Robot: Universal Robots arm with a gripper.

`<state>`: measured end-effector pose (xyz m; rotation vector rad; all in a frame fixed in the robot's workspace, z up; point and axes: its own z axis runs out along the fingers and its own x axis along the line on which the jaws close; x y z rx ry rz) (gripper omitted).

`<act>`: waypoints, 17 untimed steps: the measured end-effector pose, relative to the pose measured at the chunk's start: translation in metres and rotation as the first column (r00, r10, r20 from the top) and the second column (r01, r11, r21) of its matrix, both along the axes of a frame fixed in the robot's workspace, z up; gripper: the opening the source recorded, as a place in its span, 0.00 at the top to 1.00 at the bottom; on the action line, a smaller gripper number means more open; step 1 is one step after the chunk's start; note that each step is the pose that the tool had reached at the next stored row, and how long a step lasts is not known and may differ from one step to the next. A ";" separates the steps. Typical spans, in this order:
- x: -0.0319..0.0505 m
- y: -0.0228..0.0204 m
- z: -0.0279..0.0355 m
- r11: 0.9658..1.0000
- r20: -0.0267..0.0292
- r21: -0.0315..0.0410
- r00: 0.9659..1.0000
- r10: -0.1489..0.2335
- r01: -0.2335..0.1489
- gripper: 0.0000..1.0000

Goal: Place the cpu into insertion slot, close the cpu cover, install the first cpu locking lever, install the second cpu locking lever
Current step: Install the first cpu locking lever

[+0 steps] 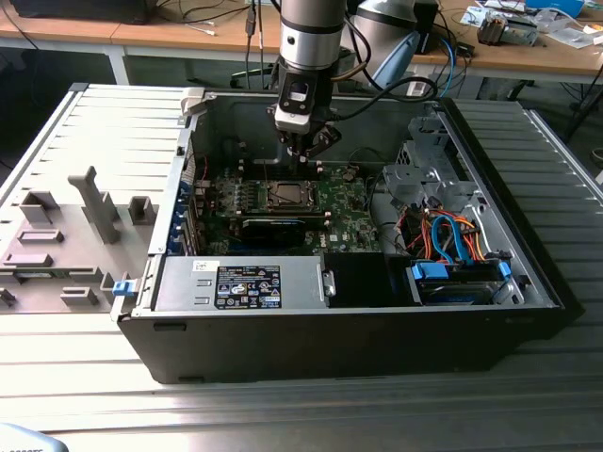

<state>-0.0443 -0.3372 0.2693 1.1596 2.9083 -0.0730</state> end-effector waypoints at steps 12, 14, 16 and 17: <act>0.0000 0.0000 0.0000 1.000 0.000 -0.002 1.000 0.012 -0.012 0.89; 0.0000 0.0000 0.0000 1.000 0.000 -0.002 1.000 0.015 -0.015 0.89; 0.0000 0.0000 0.0000 1.000 0.000 -0.002 1.000 0.016 -0.016 0.89; 0.0000 0.0000 0.0000 1.000 0.000 -0.002 1.000 0.017 -0.017 0.89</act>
